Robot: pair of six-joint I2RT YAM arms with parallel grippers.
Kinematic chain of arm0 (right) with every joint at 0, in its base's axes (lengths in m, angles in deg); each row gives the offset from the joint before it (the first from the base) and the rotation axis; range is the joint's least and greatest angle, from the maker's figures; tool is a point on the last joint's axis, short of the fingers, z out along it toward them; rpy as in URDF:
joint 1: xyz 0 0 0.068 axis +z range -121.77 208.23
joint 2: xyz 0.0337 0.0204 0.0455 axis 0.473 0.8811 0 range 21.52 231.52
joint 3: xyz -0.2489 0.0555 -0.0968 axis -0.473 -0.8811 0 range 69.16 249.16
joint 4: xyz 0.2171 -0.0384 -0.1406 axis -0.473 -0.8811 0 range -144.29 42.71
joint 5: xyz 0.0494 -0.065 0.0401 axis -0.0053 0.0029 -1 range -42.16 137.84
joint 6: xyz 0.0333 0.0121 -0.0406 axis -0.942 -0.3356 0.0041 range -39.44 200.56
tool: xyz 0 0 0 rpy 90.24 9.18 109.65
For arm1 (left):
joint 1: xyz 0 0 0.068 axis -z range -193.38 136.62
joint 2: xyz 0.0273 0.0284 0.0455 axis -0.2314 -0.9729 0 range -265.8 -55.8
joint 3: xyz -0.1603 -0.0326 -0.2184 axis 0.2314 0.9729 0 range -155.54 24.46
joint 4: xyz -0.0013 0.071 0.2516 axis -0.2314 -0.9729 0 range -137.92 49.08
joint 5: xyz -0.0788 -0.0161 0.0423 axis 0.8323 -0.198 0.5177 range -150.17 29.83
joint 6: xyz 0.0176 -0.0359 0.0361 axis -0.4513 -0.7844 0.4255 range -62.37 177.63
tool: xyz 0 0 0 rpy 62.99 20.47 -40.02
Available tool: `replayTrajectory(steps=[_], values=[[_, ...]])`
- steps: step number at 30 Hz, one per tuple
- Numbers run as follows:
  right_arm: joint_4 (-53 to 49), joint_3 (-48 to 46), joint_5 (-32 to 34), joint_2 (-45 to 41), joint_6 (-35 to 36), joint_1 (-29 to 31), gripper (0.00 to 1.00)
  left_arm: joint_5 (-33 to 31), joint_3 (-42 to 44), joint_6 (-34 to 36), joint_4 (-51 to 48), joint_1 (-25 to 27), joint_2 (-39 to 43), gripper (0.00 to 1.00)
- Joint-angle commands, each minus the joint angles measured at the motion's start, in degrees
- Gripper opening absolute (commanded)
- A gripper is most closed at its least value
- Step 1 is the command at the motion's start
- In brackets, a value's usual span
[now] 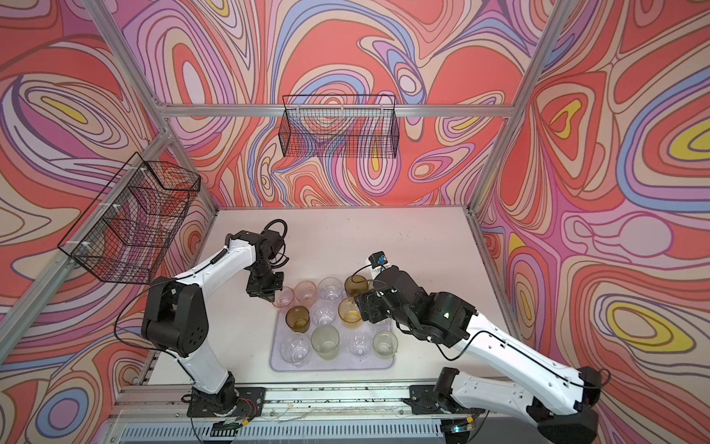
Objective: Place the glasses into the tray
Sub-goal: 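Lower the pink cup onto the tray corner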
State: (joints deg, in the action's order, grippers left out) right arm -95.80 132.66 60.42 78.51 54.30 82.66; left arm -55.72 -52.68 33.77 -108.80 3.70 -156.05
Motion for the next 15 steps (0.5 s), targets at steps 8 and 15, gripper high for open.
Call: replayTrajectory(steps=[8, 15], values=[[-0.3, -1.2, 0.4, -0.8, -0.4, -0.1, 0.77, -0.8, 1.7, -1.1, -0.3, 1.1, -0.7, 0.0], [-0.2, -1.1, 0.3, -0.7, -0.4, -0.1, 0.77, -1.7, 1.9, -1.1, -0.5, 1.3, -0.7, 0.0]])
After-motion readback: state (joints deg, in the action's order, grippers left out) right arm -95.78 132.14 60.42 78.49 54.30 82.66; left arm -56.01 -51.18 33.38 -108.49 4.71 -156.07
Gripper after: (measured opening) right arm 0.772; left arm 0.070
